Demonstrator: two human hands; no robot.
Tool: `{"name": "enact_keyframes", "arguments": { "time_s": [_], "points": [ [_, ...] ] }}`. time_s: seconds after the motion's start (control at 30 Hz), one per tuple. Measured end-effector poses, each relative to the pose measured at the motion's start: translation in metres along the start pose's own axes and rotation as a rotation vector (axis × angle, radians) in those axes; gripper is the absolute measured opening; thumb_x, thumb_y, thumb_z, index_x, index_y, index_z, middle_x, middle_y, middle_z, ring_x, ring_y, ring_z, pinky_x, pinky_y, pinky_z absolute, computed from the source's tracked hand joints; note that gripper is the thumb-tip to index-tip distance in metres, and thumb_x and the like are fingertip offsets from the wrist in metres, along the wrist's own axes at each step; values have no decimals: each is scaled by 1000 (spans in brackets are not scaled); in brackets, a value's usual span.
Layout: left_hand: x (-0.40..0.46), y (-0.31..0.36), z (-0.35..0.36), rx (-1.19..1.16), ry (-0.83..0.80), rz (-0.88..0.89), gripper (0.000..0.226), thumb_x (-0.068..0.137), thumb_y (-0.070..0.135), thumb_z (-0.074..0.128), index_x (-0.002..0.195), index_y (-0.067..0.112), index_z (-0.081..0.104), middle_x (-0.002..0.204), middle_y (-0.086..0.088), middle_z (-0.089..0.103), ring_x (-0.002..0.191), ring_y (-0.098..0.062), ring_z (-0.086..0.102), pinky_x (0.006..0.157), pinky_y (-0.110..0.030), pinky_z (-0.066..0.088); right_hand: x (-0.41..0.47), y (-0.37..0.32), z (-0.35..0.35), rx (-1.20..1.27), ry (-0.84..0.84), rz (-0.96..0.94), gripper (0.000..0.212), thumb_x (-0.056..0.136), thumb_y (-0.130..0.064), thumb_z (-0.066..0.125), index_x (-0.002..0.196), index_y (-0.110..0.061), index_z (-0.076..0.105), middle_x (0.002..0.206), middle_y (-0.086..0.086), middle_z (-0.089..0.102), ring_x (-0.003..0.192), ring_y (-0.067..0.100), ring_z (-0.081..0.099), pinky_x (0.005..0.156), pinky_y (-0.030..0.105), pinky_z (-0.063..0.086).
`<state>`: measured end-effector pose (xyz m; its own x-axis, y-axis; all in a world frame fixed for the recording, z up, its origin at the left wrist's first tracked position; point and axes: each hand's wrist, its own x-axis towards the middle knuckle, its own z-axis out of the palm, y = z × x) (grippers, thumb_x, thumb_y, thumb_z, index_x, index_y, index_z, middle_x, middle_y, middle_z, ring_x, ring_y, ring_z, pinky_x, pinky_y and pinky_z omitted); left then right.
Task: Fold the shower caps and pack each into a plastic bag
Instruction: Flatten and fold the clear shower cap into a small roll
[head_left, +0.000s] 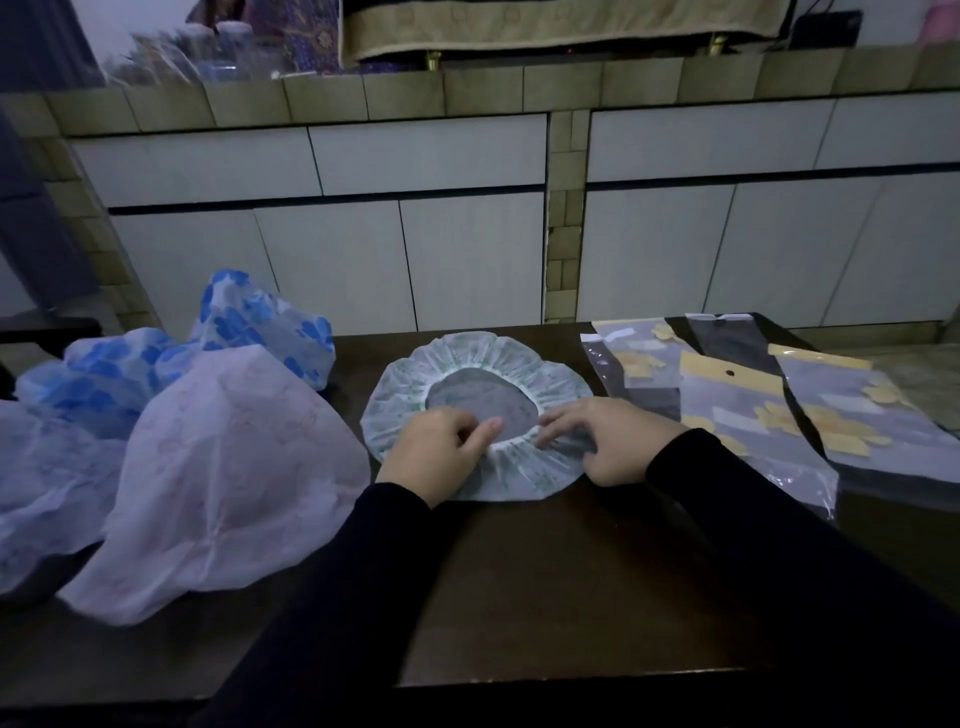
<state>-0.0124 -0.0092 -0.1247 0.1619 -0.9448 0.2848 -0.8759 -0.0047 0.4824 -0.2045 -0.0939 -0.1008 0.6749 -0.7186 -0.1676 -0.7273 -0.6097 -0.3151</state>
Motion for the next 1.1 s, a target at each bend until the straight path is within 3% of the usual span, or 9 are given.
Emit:
{"name": "enact_keyframes", "arguments": {
  "time_s": [0.17, 0.23, 0.33, 0.43, 0.63, 0.73, 0.83, 0.97, 1.1],
  "points": [
    [-3, -1, -5, -45, -50, -49, 45, 84, 67, 49, 75, 26, 66, 76, 10, 62, 72, -3, 56, 62, -19, 39, 4, 2, -4, 41, -17, -6, 55, 85, -7, 60, 123, -48, 58, 150, -22, 32, 141, 15, 27, 114, 34, 27],
    [-3, -6, -8, -59, -145, -54, 52, 70, 74, 59, 91, 28, 72, 96, 13, 65, 90, -1, 57, 75, -20, 45, 7, 6, -2, 76, 7, -10, 46, 87, -18, 64, 123, -46, 58, 150, -19, 34, 140, 13, 30, 115, 36, 27],
    [-2, -8, -13, -74, -302, -73, 67, 58, 67, 76, 114, 31, 68, 126, 18, 54, 118, -1, 47, 95, -21, 38, 11, 12, 1, 117, 58, -30, 41, 86, -29, 68, 122, -45, 58, 148, -14, 40, 136, 13, 37, 113, 38, 33],
    [1, -11, -12, -51, -300, -64, 59, 69, 57, 75, 121, 33, 64, 135, 18, 50, 126, -4, 44, 104, -24, 35, 11, 14, 1, 142, 93, -50, 37, 85, -35, 69, 120, -44, 59, 144, -11, 46, 132, 13, 42, 109, 36, 38],
    [-1, -9, -17, -188, -134, -114, 39, 94, 48, 50, 125, 25, 59, 115, 13, 58, 104, -2, 52, 86, -20, 40, 1, 14, -6, 77, 199, -102, 70, 75, -52, 73, 138, -36, 45, 144, -14, 40, 137, 9, 28, 112, 34, 26],
    [-1, -6, -19, -273, -1, -88, 27, 95, 44, 49, 110, 26, 62, 95, 10, 62, 83, 1, 56, 69, -16, 40, 12, 17, -5, -67, 381, -124, 48, 89, -29, 64, 135, -30, 51, 144, -10, 44, 139, 14, 27, 115, 39, 22],
    [1, -7, -19, -352, 150, -129, 21, 90, 47, 55, 98, 29, 62, 86, 7, 63, 76, -6, 59, 65, -19, 43, 20, 19, -2, 182, 466, -14, 34, 95, -26, 55, 129, -28, 52, 120, -2, 61, 107, 12, 56, 96, 31, 47],
    [2, -12, -18, -260, 88, -195, 65, 72, 74, 57, 121, 32, 58, 121, 10, 60, 115, -12, 53, 98, -39, 46, 32, 21, -1, 399, 603, 35, 25, 93, -41, 56, 108, -22, 59, 98, -7, 59, 90, 7, 56, 72, 20, 45],
    [6, -13, -16, -323, 70, -270, 54, 89, 39, 61, 138, 22, 46, 135, 3, 52, 119, -12, 50, 97, -27, 42, 45, 15, -1, 538, 670, 60, 20, 91, -41, 59, 96, -22, 61, 89, -8, 61, 85, 4, 57, 67, 18, 45]
  ]
}}
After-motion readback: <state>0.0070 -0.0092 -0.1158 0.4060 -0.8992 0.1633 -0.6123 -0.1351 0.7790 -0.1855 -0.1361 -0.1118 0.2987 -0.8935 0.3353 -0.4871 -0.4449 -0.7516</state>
